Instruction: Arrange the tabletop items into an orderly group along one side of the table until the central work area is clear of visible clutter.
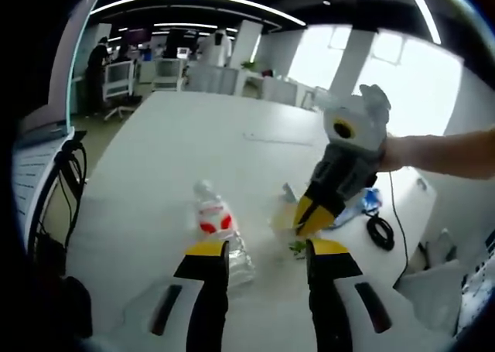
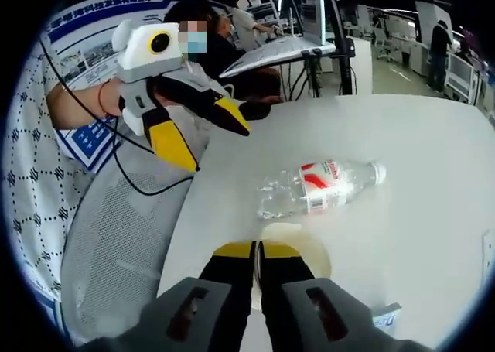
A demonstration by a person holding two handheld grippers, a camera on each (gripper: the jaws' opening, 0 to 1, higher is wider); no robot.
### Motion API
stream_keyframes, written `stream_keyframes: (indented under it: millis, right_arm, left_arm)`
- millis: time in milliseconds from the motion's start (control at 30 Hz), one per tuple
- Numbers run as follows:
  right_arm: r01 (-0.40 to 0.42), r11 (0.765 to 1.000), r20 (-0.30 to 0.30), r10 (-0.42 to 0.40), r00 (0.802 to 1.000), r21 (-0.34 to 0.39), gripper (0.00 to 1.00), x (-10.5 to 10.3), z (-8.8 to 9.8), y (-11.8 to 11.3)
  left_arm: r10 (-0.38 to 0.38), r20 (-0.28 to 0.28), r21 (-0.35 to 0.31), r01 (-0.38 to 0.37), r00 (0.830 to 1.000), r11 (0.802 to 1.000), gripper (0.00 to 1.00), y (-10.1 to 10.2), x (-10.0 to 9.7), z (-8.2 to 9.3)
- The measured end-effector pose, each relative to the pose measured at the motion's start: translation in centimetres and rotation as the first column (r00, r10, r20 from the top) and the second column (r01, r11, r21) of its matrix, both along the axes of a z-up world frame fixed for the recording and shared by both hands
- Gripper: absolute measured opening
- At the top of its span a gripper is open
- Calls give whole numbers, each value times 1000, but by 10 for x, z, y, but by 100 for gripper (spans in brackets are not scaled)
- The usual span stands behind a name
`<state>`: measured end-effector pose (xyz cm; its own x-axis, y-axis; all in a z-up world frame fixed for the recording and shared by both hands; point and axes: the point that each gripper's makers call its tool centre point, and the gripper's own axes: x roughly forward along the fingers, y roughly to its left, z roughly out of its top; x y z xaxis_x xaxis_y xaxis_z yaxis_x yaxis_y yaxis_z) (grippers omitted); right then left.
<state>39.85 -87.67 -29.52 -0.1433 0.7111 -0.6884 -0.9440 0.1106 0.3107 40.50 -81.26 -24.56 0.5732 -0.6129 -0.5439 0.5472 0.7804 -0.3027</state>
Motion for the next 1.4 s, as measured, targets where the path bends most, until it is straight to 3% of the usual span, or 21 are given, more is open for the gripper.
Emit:
stream_keyframes:
  millis: [200, 333, 500, 633, 933, 1400]
  right_arm:
    - [40, 999, 23, -41, 999, 28, 0, -5, 5, -4]
    - [81, 994, 87, -87, 992, 73, 0, -6, 19, -4]
    - [174, 975, 188, -198, 962, 139, 0, 6, 42, -12]
    - [253, 943, 208, -297, 932, 215, 0, 18, 64, -19]
    - [285, 928, 261, -345, 902, 240, 0, 28, 83, -33]
    - [332, 904, 326, -410, 852, 270, 0, 54, 94, -39]
  left_arm:
    - [-3, 2, -9, 3, 1000, 1000, 36, -1, -1, 2]
    - [-2, 7, -14, 2, 1000, 1000, 36, -2, -3, 3]
    - [-7, 11, -21, 7, 1000, 1000, 35, -5, -6, 4]
    - [-13, 11, -28, 13, 1000, 1000, 34, -9, -8, 3]
    - [-29, 14, -33, 30, 999, 999, 34, -16, -9, 5]
    - [-39, 19, -32, 40, 999, 999, 34, -17, -11, 6]
